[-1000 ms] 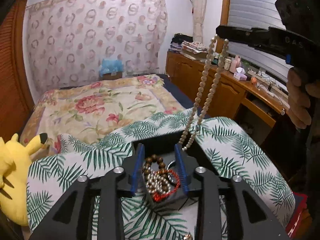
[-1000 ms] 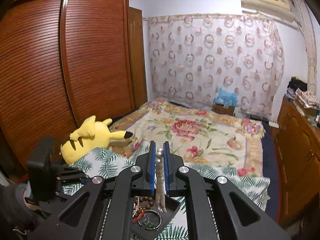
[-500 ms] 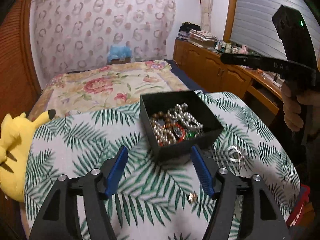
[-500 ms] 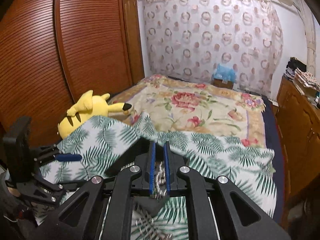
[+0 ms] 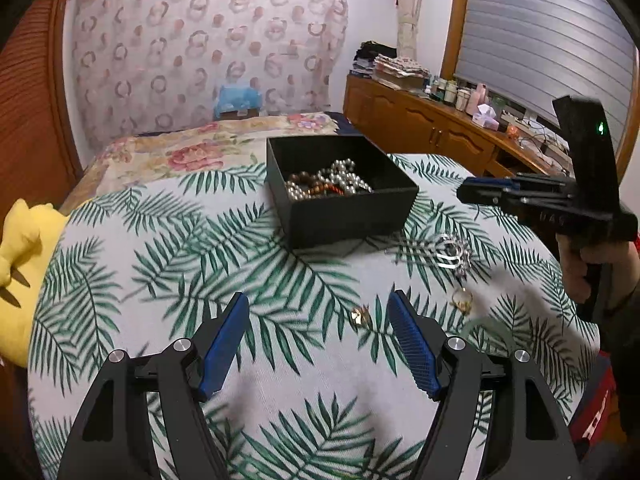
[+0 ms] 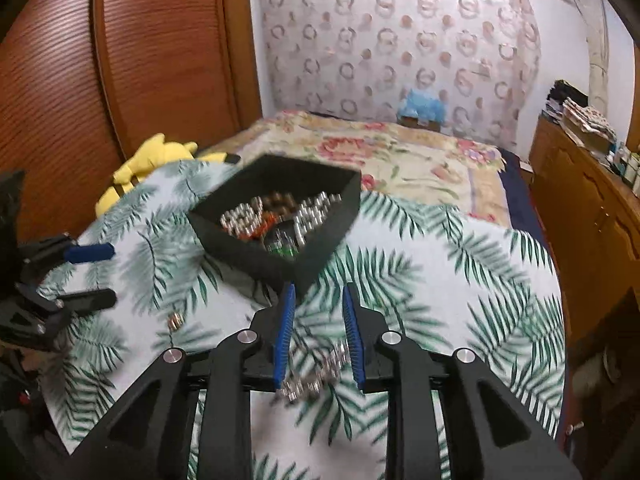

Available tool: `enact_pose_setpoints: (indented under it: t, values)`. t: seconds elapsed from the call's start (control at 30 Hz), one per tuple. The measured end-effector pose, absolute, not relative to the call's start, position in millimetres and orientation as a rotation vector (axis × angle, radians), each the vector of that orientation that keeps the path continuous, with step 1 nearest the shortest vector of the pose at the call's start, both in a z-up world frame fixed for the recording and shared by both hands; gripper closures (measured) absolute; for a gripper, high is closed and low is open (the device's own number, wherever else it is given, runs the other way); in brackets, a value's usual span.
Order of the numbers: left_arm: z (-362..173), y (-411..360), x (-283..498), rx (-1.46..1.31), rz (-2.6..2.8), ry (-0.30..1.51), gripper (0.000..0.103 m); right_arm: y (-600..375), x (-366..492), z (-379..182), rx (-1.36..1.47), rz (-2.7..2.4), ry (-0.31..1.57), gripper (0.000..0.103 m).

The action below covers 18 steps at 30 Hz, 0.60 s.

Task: Organize jewelry
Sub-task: 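Move the left tool back over the cloth toward the gold charm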

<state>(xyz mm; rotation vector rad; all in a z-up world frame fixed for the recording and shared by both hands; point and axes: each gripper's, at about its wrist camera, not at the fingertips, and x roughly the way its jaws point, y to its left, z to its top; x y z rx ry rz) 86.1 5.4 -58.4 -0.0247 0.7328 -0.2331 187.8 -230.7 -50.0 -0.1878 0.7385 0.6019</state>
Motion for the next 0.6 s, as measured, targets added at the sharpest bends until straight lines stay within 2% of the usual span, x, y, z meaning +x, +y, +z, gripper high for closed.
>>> enact_pose_setpoints:
  t: [0.03,0.1,0.17,0.2,0.3,0.43,0.6]
  values:
    - [-60.3,4.3,83.0,-0.025,-0.236,0.733,0.034,-231.1,186.4,-53.3,-0.190,0.597,0.742,0.063]
    - [-64.0,2.0,78.5,-0.023,-0.238,0.735,0.034,-232.4,184.3,-61.3,-0.193,0.586,0.753,0.052]
    - [-66.5,0.3,74.1,-0.021,-0.241,0.737,0.034,-229.9,184.6,-71.4,-0.204,0.580,0.776,0.049]
    - [-67.9,-0.7,71.2,-0.019,-0.243,0.738,0.034,-228.5,185.2,-74.6,-0.212,0.582,0.785,0.043]
    - [-70.1,-2.2,66.5,-0.015,-0.244,0.744,0.034,-225.2,186.8,-84.5,-0.230,0.589,0.813,0.040]
    - [-70.2,-0.3,64.3,-0.012,-0.244,0.744,0.034,-218.4,188.5,-90.8,-0.254,0.596,0.832,0.028]
    - [-72.6,-2.2,60.4,-0.008,-0.251,0.749,0.034,-212.1,192.9,-95.7,-0.271,0.596,0.867,0.028]
